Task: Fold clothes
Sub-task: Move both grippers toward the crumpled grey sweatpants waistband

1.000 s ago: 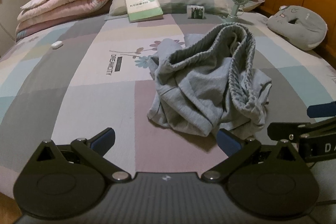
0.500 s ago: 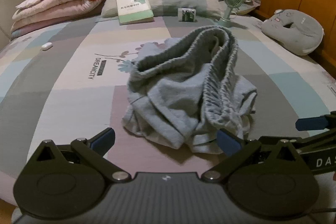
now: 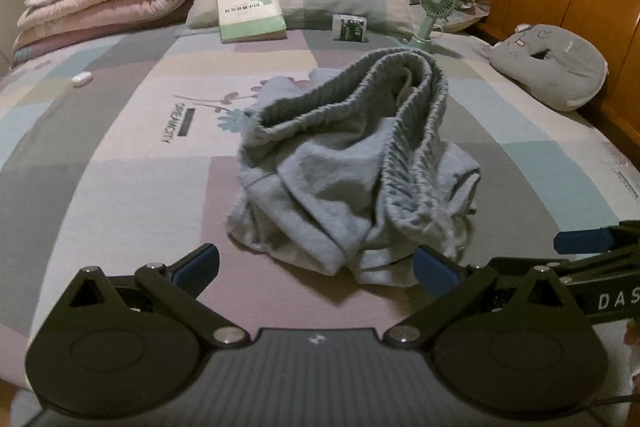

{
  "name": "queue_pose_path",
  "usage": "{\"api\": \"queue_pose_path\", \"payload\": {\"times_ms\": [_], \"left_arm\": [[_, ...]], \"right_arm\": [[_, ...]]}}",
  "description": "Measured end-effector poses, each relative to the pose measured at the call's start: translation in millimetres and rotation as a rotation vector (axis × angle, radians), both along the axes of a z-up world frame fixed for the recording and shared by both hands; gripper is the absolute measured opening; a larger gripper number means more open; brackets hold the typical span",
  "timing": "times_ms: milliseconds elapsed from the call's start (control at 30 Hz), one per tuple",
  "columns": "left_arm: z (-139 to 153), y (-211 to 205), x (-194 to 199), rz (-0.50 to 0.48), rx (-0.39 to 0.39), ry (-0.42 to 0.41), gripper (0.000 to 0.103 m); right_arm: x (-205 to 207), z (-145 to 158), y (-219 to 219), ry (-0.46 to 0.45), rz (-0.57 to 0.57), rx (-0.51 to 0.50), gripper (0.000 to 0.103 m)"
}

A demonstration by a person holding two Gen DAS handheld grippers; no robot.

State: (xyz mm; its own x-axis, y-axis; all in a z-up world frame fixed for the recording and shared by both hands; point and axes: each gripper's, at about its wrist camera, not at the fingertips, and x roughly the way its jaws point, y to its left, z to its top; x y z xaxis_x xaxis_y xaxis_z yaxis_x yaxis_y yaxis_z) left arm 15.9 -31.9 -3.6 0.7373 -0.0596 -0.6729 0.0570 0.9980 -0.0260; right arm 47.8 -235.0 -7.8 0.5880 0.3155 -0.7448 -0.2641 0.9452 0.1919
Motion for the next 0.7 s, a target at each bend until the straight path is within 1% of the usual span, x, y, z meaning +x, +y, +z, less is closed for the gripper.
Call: {"api": "queue_pose_path", "payload": {"times_ms": [133, 200, 267, 300, 400, 467, 533, 700], "left_arm": [[-0.2, 14.4, -0.7, -0.021, 0.005, -0.014, 0.102], [-0.1, 24.0, 1.8, -0.039, -0.002, -0.028, 0.102], [-0.2, 33.0, 4.5, -0.057, -0.006, -0.043, 0.102], [-0.5, 37.0, 5.9, -0.063, -0.005, -0.05, 0.102], [-1.6, 47.2, 9.4, -0.082, -0.004, -0.066, 0.102], [-2.7, 53.0, 10.8, -0.094, -0.012, -0.07, 0.102], [-4.0, 57.7, 11.3, -0.107, -0.018, -0.069, 0.102], [-6.7, 67.0, 9.8, -0.127, -0.028, -0.066, 0.102]], "right_arm": [[-3.0, 2.1, 16.2, -0.016, -0.003, -0.007, 0.103], [-5.7, 3.6, 24.3, -0.068, -0.015, -0.03, 0.103], [-7.3, 4.5, 32.8, -0.125, -0.017, -0.082, 0.103], [-6.7, 4.7, 36.1, -0.135, -0.02, -0.101, 0.103], [-3.7, 5.3, 44.9, -0.149, -0.031, -0.149, 0.103], [-0.7, 5.6, 46.7, -0.128, -0.043, -0.129, 0.103], [2.6, 4.7, 50.5, -0.105, -0.063, -0.131, 0.103], [8.2, 1.2, 70.1, -0.107, -0.057, -0.2, 0.103]]}}
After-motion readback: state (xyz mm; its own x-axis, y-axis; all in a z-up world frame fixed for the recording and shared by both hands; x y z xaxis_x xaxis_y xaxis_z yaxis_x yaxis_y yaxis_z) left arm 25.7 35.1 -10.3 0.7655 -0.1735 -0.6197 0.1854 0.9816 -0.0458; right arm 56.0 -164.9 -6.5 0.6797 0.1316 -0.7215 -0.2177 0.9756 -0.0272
